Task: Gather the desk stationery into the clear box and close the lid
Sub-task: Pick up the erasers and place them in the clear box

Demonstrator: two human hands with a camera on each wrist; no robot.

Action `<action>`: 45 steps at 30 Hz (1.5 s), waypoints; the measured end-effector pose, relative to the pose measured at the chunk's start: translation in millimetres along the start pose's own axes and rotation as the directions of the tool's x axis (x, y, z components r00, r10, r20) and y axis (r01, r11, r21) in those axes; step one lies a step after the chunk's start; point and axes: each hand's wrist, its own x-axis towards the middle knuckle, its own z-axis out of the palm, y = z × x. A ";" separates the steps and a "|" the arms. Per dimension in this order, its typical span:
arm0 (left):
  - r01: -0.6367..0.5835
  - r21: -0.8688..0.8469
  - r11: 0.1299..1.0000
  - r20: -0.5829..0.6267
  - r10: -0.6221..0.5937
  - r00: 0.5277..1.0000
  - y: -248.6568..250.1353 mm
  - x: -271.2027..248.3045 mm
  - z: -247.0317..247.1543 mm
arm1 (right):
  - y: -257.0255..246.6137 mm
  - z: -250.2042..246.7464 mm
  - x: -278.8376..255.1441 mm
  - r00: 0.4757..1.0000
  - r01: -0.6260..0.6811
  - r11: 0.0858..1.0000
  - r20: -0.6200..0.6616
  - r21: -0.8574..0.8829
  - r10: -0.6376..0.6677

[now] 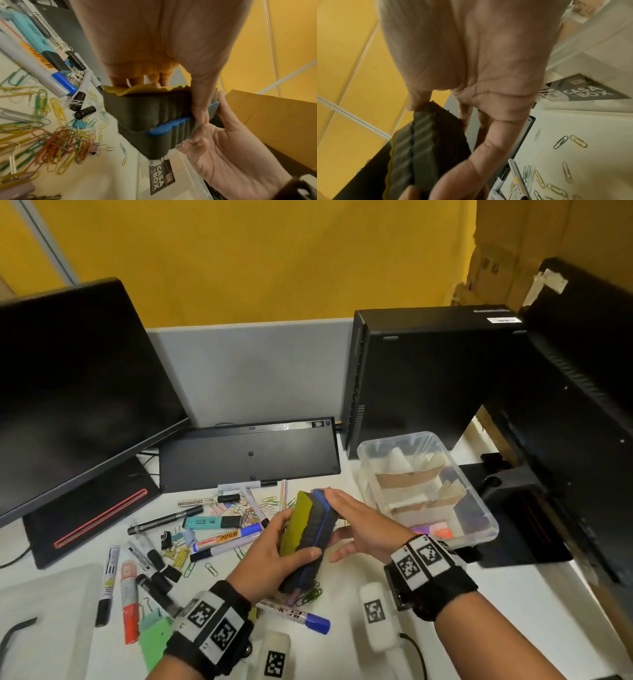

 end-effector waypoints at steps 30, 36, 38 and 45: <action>-0.012 -0.184 0.983 -0.165 -0.019 0.986 -33.9 -16.0 -21.1 | 4.2 -112.9 -59.8 0.630 -0.441 0.781 -0.772 -0.442 -0.081; -0.022 -0.169 0.985 -0.157 -0.005 0.988 -41.0 -16.5 -27.6 | 20.0 -121.0 -45.6 0.594 -0.590 0.647 -0.802 -0.482 -0.056; -0.026 -0.164 0.986 -0.153 0.000 0.988 -41.2 -18.3 -28.0 | 23.1 -119.3 -38.7 0.563 -0.649 0.595 -0.825 -0.474 -0.044; -0.014 -0.114 0.993 -0.196 -0.009 0.981 -44.8 -22.2 -26.7 | 23.9 -119.1 -27.9 0.540 -0.741 0.473 -0.842 -0.477 -0.002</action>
